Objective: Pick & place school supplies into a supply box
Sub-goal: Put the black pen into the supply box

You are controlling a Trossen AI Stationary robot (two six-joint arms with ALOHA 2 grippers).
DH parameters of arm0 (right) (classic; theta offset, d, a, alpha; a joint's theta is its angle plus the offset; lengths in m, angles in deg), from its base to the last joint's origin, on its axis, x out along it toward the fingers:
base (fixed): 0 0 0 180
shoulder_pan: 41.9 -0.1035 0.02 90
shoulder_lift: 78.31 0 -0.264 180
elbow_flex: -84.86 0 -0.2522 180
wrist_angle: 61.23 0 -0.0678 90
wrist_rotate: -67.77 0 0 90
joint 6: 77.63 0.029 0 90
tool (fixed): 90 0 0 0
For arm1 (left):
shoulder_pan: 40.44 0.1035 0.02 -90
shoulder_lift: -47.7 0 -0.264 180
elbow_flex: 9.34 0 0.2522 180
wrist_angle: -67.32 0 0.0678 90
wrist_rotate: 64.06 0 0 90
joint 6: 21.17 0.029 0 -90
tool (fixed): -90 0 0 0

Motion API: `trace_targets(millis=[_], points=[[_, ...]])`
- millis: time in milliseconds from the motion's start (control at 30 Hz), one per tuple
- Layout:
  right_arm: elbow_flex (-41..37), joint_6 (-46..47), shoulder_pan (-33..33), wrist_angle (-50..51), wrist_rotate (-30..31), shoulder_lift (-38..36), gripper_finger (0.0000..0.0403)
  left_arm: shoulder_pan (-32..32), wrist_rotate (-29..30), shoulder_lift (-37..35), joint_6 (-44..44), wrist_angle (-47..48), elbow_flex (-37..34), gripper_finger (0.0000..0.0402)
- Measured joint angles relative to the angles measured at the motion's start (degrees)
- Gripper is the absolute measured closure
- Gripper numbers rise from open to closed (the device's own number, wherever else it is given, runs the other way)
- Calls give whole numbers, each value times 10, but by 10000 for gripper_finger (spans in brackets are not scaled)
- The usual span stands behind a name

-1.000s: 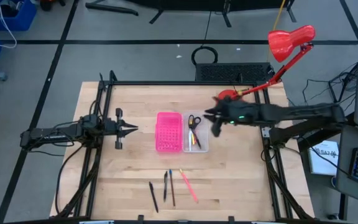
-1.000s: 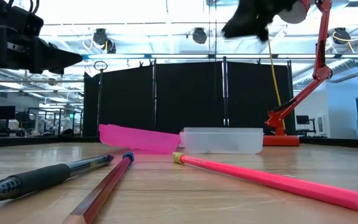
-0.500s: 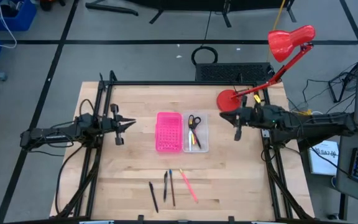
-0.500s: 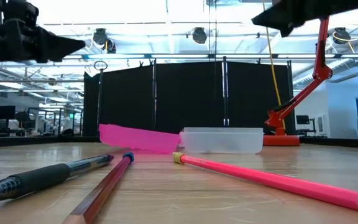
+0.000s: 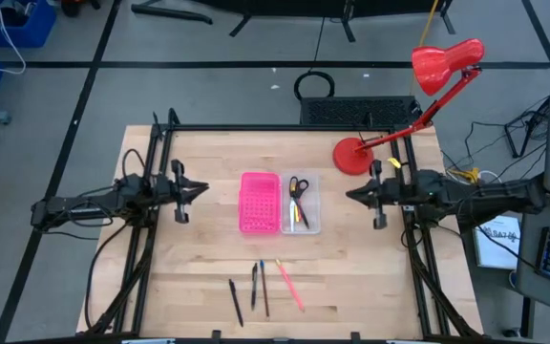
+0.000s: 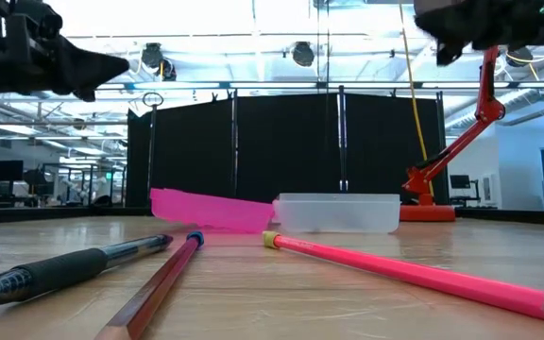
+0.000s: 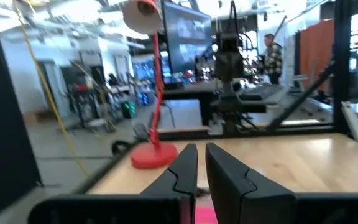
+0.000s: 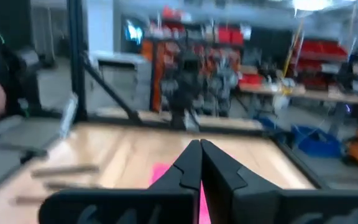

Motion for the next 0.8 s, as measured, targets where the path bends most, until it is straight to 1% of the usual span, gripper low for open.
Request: trace_targets(millis=[67,200,300,367,467,533,633,700,800], points=[[-5,6,0,5,3,-21,402,0,-5,0,-22,14,0,360],[-12,-5,1,62,0,-48,402,0,-22,0,-99,24,0,360],[-31,-5,1,69,-6,-60,402,0,-26,0,-125,31,0,360],[-47,-10,1,65,-31,-67,403,0,-18,0,-141,35,0,360],[-72,-23,1,57,-57,-79,403,0,16,0,-165,48,0,360],[-86,-29,1,47,-58,-85,403,0,41,0,-192,50,0,360],[-104,-45,1,42,-58,-89,403,0,48,0,-227,41,0,360],[-120,-54,1,32,-58,-90,403,0,48,0,-263,37,0,360],[-146,-66,1,-5,-58,-91,403,0,56,0,-353,41,0,360]])
